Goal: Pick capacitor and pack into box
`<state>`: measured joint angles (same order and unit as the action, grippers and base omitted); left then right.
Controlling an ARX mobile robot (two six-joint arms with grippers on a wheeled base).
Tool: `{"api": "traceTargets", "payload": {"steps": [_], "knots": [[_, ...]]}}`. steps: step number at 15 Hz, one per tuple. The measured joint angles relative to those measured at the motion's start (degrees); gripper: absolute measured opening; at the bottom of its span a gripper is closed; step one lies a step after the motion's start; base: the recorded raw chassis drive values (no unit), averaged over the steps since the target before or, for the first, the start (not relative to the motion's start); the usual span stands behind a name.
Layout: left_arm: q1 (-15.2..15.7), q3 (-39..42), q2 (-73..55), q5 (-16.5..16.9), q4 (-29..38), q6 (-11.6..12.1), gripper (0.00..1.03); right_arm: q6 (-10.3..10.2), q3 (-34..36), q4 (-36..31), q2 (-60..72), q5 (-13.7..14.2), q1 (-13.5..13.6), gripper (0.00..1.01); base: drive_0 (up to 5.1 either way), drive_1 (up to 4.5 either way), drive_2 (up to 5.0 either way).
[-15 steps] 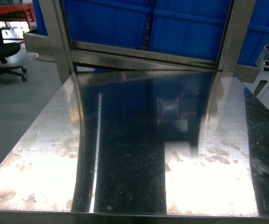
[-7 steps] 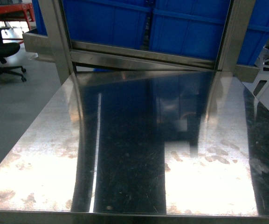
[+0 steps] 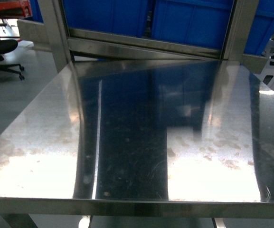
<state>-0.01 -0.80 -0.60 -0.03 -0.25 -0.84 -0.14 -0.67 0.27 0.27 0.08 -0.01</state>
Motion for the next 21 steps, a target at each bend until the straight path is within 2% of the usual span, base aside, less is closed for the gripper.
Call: {"api": "traceTargets", "payload": {"steps": [21], "knots": [[0.0,0.0,0.0,0.0,-0.2,0.0,0.43,0.0,0.0,0.1,0.0,-0.1,0.0,0.98,0.0,0.0,0.0]]}}
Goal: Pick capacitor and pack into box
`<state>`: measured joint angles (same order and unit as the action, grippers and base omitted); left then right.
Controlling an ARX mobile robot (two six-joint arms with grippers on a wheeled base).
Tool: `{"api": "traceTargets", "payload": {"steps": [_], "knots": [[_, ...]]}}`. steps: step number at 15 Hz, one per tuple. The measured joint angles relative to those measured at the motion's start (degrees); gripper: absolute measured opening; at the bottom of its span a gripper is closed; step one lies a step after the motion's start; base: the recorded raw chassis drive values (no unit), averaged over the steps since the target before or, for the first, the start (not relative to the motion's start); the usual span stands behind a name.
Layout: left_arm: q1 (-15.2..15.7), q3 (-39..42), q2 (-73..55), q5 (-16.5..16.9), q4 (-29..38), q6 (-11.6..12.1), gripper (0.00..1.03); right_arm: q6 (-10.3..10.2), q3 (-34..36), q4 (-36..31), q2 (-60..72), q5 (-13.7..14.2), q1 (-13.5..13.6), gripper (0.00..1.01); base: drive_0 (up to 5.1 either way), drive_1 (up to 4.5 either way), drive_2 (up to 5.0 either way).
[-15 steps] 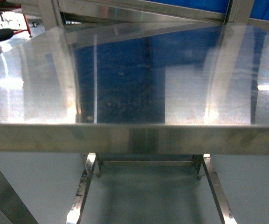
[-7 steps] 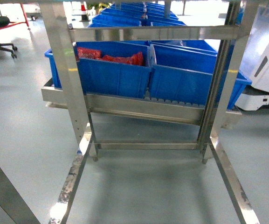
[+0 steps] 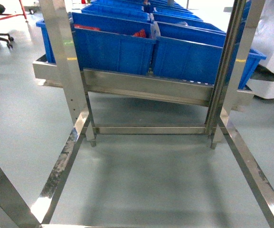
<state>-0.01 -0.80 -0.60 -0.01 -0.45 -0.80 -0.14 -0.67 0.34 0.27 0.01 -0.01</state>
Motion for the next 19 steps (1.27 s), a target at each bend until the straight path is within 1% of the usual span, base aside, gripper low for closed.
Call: {"api": "traceTargets", "payload": {"steps": [3,19], "knots": [[0.0,0.0,0.0,0.0,0.0,0.0,0.43,0.0,0.0,0.0,0.0,0.0,0.0,0.98,0.0,0.0,0.0],[0.0,0.0,0.0,0.0,0.2,0.0,0.43,0.0,0.0,0.0,0.0,0.0,0.0,0.98,-5.0,2.5,2.5]]}}
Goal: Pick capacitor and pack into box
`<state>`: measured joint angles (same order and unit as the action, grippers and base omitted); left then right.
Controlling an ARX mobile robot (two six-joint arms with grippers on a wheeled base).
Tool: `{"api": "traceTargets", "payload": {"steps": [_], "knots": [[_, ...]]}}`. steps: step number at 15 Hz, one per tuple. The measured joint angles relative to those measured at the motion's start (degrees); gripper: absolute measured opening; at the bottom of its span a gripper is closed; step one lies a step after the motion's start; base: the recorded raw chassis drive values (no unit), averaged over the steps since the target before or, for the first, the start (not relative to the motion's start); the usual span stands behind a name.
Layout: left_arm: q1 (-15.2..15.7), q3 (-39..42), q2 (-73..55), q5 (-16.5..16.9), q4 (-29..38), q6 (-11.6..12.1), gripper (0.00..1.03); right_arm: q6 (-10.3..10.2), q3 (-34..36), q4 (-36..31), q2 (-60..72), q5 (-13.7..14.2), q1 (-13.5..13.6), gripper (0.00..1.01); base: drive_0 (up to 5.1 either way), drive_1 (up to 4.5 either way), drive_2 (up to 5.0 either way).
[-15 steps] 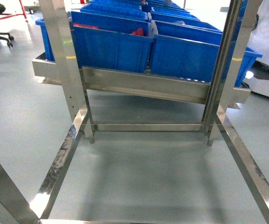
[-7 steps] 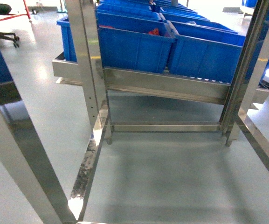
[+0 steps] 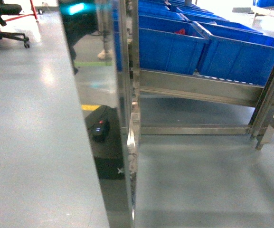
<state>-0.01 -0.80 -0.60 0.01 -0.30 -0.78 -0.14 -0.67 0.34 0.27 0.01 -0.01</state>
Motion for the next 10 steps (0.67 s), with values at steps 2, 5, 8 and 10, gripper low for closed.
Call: {"api": "traceTargets", "payload": {"steps": [2,5,8,10], "knots": [[0.0,0.0,0.0,0.0,0.0,0.0,0.43,0.0,0.0,-0.2,0.0,0.0,0.0,0.98,-4.9,2.55,2.5],[0.0,0.0,0.0,0.0,0.0,0.0,0.43,0.0,0.0,0.1,0.0,0.0,0.0,0.98,-5.0,2.49,2.5],[0.0,0.0,0.0,0.0,0.1,0.0,0.43,0.0,0.0,-0.1,0.0,0.0,0.0,0.98,-4.9,2.58,2.6],[0.0,0.0,0.0,0.0,0.1,0.0,0.43,0.0,0.0,0.0,0.0,0.0,0.0,0.98,-4.9,2.58,2.6]]}}
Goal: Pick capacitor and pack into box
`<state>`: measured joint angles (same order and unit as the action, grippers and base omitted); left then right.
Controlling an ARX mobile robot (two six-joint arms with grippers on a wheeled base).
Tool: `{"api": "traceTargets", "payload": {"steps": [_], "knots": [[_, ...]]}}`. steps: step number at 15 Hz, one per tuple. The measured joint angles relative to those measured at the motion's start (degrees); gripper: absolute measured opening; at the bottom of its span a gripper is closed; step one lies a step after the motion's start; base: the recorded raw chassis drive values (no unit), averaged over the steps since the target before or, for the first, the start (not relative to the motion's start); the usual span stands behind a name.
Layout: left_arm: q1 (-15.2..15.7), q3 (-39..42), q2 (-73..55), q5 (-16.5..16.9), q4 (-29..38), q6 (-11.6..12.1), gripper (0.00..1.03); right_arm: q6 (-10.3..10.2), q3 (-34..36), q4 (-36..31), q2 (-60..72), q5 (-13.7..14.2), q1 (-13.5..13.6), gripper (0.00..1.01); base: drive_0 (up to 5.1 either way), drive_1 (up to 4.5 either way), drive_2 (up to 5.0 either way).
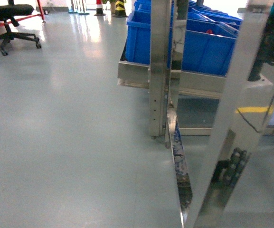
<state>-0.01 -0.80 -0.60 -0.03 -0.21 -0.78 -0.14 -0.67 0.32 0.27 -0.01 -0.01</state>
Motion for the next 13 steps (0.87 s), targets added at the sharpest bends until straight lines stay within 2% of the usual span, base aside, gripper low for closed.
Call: {"api": "traceTargets", "payload": {"steps": [13], "knots": [[0.0,0.0,0.0,-0.1,-0.2,0.0,0.43,0.0,0.0,-0.2,0.0,0.0,0.0,0.98,-5.0,2.49,2.5]]}}
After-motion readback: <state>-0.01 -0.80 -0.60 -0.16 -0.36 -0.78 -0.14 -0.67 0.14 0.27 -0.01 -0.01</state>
